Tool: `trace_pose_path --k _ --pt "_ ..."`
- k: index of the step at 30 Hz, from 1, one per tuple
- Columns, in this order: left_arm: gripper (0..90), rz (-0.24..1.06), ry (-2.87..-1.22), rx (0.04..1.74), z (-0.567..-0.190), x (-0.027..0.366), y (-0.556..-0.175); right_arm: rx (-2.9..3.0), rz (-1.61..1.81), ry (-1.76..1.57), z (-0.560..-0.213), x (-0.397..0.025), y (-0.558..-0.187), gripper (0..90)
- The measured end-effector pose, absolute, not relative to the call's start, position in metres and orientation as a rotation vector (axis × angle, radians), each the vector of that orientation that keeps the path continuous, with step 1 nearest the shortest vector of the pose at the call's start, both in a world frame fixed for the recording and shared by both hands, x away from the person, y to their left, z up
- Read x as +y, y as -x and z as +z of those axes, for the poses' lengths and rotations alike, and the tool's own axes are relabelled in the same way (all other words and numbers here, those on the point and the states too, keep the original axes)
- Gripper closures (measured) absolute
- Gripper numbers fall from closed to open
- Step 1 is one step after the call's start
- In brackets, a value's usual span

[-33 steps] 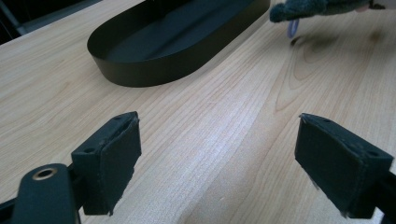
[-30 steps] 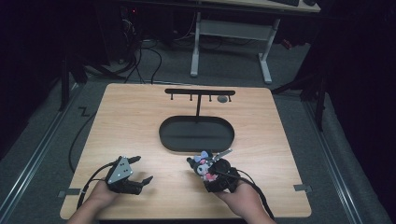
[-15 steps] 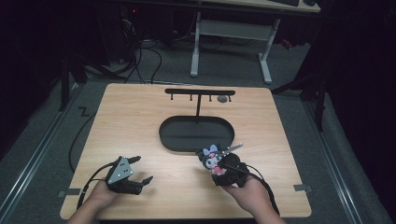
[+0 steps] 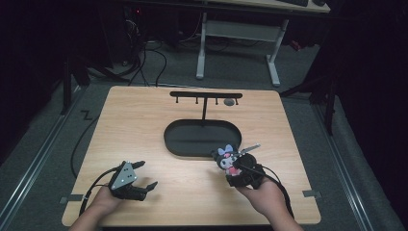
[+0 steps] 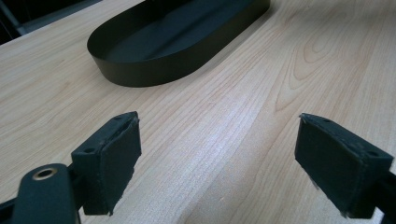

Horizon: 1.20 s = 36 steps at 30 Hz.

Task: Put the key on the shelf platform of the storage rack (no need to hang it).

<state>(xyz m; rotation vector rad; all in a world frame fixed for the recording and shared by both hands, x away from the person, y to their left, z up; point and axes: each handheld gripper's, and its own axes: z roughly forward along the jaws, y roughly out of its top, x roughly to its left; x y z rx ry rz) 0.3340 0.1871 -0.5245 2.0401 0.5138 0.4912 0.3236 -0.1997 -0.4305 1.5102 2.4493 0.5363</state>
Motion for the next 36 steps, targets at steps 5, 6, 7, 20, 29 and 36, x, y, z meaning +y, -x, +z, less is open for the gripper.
trace_pose_path --k 5,6,7,20,29,36 --pt "15.4 0.492 -2.040 0.514 -0.525 0.187 -0.334 2.426 0.533 -1.526 -0.428 -0.205 -0.327 48.0" --pt "15.4 0.492 -2.040 0.514 -0.524 0.187 -0.334 2.419 0.535 -1.536 -0.427 -0.207 -0.329 48.0" --pt "15.4 0.492 -2.040 0.514 -0.524 0.187 -0.334 2.419 0.535 -1.536 -0.427 -0.207 -0.329 48.0" --pt "15.4 0.490 -2.037 0.512 -0.524 0.188 -0.334 2.389 0.566 -1.555 -0.416 -0.203 -0.354 47.9" --pt "15.4 0.488 -2.032 0.513 -0.524 0.188 -0.334 2.377 0.568 -1.562 -0.419 -0.197 -0.375 47.9" --pt "15.4 0.489 -2.031 0.511 -0.524 0.188 -0.333 2.374 0.564 -1.574 -0.422 -0.190 -0.393 47.9"
